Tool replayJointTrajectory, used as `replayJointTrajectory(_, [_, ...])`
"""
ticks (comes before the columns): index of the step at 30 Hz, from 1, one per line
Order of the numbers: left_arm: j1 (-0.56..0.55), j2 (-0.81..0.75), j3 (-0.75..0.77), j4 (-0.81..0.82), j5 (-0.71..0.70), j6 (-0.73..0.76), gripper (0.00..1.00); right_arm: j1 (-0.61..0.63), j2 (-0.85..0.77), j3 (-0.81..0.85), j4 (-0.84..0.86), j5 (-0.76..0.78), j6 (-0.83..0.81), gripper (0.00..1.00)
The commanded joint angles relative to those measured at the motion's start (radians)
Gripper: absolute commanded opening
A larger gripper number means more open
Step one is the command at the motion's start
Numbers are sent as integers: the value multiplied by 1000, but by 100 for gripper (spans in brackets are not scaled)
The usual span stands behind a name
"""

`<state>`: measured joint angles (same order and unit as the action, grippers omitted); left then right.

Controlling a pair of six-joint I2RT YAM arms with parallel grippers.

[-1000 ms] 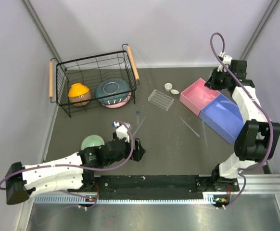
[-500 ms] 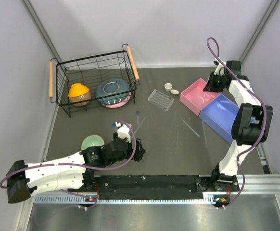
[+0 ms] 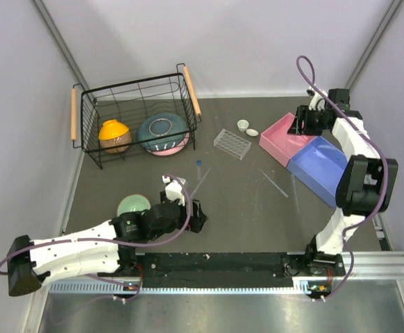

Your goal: Organize the chemistry lab equipment

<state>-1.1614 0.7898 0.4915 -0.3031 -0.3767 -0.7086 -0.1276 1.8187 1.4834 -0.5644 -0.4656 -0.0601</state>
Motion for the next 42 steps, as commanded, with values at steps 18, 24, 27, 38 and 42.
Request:
replayJointTrajectory(18, [273, 43, 171, -163, 146, 93, 99, -6, -954, -690, 69, -476, -282, 88])
replayJointTrajectory(24, [417, 268, 263, -156, 294, 198, 98, -35, -1090, -847, 172, -502, -254, 97])
replayJointTrajectory(27, [434, 397, 335, -168, 314, 245, 98, -40, -1085, -856, 175, -467, -268, 97])
replayJointTrajectory(38, [437, 790, 576, -238, 346, 339, 79, -49, -1138, -864, 156, -332, -323, 99])
replayJointTrajectory(42, [437, 885, 639, -261, 317, 357, 70, -49, -1135, -864, 152, -329, -328, 99])
